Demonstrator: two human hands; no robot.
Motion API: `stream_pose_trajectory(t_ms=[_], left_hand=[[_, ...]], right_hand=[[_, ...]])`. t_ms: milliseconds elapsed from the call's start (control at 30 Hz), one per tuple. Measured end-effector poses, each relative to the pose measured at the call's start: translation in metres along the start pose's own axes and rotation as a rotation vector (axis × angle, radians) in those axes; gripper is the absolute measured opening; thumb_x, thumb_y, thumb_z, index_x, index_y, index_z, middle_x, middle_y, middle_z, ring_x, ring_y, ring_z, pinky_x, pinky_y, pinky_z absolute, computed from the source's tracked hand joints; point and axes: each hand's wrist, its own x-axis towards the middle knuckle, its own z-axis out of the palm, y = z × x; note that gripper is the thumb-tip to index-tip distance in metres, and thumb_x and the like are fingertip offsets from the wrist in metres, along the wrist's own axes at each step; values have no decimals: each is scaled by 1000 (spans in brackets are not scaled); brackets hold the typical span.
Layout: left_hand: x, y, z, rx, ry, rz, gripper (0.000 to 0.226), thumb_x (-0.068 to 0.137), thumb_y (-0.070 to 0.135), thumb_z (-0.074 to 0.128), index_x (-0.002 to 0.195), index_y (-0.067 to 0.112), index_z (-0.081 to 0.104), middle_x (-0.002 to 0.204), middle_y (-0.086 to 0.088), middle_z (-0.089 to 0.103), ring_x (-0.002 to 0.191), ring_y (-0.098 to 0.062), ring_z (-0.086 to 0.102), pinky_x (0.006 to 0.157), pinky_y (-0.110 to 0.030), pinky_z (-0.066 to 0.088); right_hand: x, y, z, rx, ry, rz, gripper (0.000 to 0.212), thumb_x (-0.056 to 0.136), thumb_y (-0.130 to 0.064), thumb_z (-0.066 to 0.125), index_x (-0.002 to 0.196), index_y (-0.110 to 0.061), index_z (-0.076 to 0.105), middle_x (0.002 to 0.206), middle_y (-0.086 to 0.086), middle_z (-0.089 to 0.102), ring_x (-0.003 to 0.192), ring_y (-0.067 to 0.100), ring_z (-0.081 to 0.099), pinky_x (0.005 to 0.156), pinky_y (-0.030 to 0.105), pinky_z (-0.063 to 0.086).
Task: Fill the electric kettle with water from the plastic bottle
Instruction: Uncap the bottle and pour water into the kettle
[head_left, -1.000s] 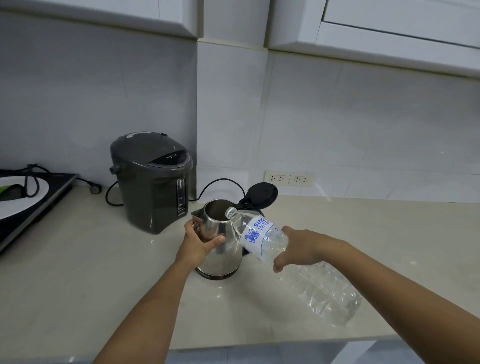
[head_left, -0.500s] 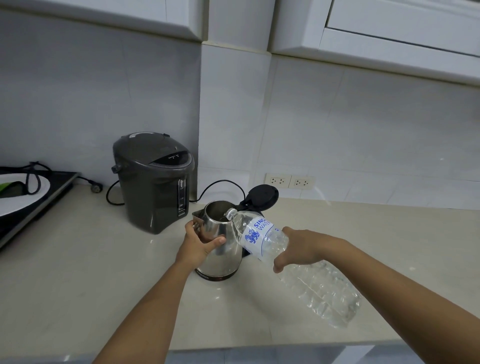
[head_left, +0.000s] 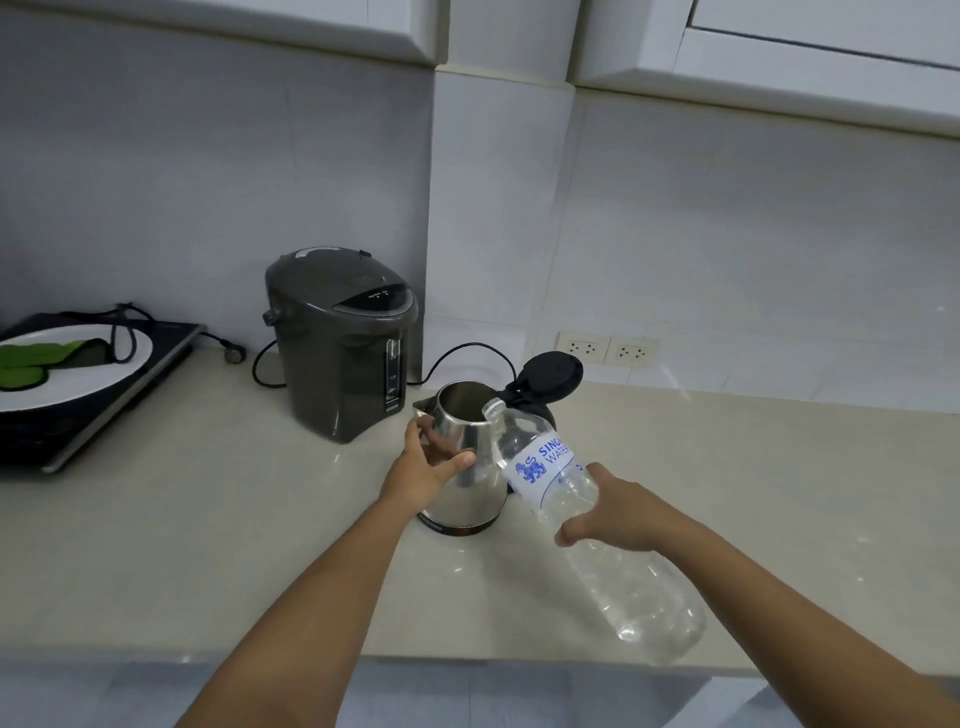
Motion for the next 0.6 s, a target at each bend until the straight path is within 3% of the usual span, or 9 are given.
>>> stream_pose_trajectory(t_ms=[100, 233, 333, 600], left_hand=[[-7, -7, -14, 120, -55, -25, 90, 73, 50, 78, 145, 34, 27, 133, 4, 59, 121, -18, 58, 103, -40, 46], [-22, -28, -32, 556, -177, -113, 65, 86, 37, 68, 143, 22, 40, 138, -7, 55, 119, -27, 56, 95, -35, 48], [-30, -47, -41, 800, -261, -215, 64, 92, 36, 61, 148, 15, 38, 149, -10, 43, 133, -27, 46, 106, -32, 40], [-55, -79, -45, 1038, -195, -189, 49, 96, 16, 48, 143, 24, 42, 138, -8, 46, 127, -27, 50, 103, -36, 43]], right_hand=[[2, 7, 21, 118, 48, -11, 78, 61, -49, 81, 123, -29, 38, 92, -6, 62, 86, 18, 64, 83, 39, 55], [2, 13, 45, 268, 131, -20, 73, 64, -41, 85, 118, -27, 38, 93, -8, 60, 82, 16, 61, 76, 38, 52], [2, 13, 56, 373, 186, -31, 71, 65, -38, 85, 116, -27, 37, 95, -7, 60, 85, 20, 62, 76, 39, 53], [2, -9, 77, 599, 198, -126, 70, 67, -29, 86, 119, -29, 38, 102, -15, 64, 94, 14, 63, 82, 35, 51]])
